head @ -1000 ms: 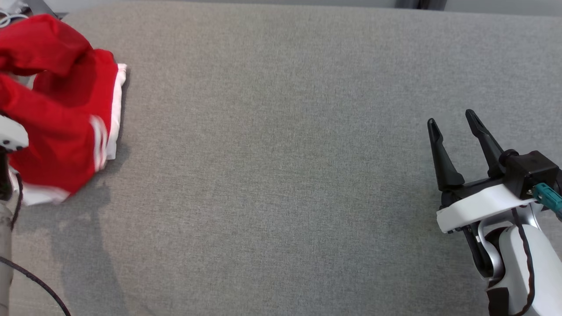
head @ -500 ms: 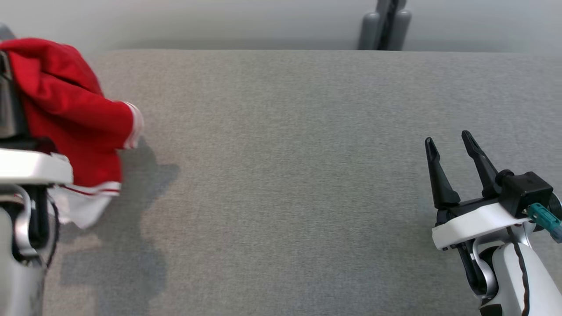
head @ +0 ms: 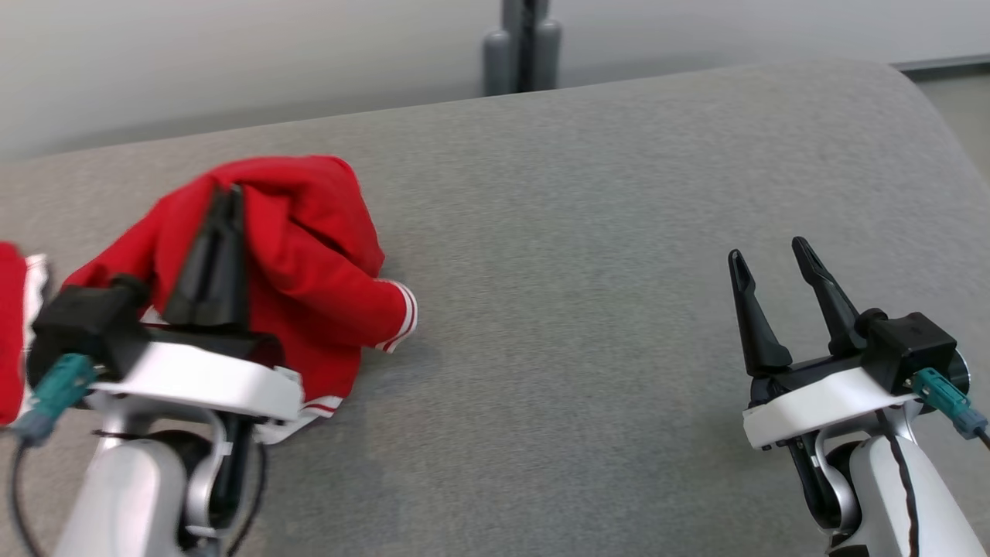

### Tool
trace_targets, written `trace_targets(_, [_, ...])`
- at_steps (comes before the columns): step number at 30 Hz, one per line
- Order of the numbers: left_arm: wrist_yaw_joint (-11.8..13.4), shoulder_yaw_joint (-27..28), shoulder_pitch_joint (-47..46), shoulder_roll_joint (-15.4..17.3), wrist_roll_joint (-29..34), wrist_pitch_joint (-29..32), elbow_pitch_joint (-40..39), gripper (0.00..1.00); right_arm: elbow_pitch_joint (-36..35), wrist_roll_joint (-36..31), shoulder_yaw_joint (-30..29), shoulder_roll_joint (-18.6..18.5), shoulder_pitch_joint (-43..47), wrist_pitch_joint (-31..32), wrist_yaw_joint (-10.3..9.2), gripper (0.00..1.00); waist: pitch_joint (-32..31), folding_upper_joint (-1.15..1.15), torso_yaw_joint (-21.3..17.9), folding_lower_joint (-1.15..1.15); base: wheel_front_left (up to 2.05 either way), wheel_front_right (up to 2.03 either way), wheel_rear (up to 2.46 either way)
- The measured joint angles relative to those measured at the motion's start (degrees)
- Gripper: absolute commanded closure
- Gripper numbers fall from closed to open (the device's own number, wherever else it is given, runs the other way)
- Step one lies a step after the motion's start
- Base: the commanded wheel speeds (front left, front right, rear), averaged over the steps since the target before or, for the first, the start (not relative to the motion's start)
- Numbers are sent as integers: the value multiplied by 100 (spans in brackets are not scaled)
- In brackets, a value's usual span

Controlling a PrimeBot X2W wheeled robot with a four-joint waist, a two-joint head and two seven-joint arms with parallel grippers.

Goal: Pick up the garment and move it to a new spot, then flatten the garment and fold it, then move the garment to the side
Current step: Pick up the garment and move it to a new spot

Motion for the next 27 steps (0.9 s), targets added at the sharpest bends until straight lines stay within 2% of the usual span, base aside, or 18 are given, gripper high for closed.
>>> trace_targets(4, [-243,-434,-181,-263,-135,100,546,100,-19,32,-13,22,-12,-21,0,0,46,0,-425,0,0,0,0])
trace_targets(13, [-982,-1365,-973,-828,-294,143,2388,100,-22,124,-147,65,-60,-152,0,0,396,0,-1194,0,0,0,0])
trace_targets(21, [-1283,-1812,-1405,-1055,-375,-130,3721,100,77,246,-120,91,-118,-266,0,0,716,0,-1501,0,0,0,0])
trace_targets(22, [-1306,-1844,-1438,-1073,-389,-186,3805,92,97,277,-122,93,-118,-271,0,0,728,0,-1503,0,0,0,0])
trace_targets(23, [-1330,-1903,-1482,-1098,-402,-267,3919,0,138,282,-151,96,-118,-298,0,0,720,0,-1467,0,0,0,0])
trace_targets(27, [-1326,-1878,-1507,-1094,-403,-552,3871,0,191,279,-190,100,-122,-324,0,0,656,0,-1328,0,0,0,0])
